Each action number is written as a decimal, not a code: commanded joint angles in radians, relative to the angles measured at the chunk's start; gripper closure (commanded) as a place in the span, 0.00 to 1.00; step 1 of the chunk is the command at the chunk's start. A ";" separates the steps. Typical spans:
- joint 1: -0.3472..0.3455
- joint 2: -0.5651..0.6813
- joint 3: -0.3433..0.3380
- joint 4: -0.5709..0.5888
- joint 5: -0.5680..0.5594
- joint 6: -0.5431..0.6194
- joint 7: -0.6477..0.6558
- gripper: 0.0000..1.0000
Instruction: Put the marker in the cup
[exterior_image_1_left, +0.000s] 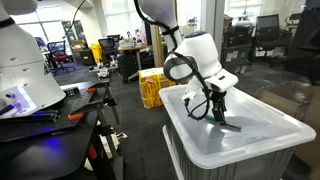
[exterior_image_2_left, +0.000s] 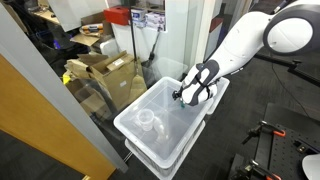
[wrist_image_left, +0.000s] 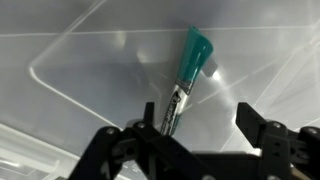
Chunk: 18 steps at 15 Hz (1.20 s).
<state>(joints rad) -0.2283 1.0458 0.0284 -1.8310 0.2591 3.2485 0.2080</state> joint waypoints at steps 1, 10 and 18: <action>0.036 0.024 -0.037 0.041 0.029 -0.024 0.041 0.20; 0.052 0.049 -0.056 0.074 0.031 -0.030 0.059 0.93; 0.141 0.009 -0.104 0.026 0.028 0.044 0.052 0.95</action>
<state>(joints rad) -0.1514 1.0863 -0.0339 -1.7754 0.2666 3.2570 0.2440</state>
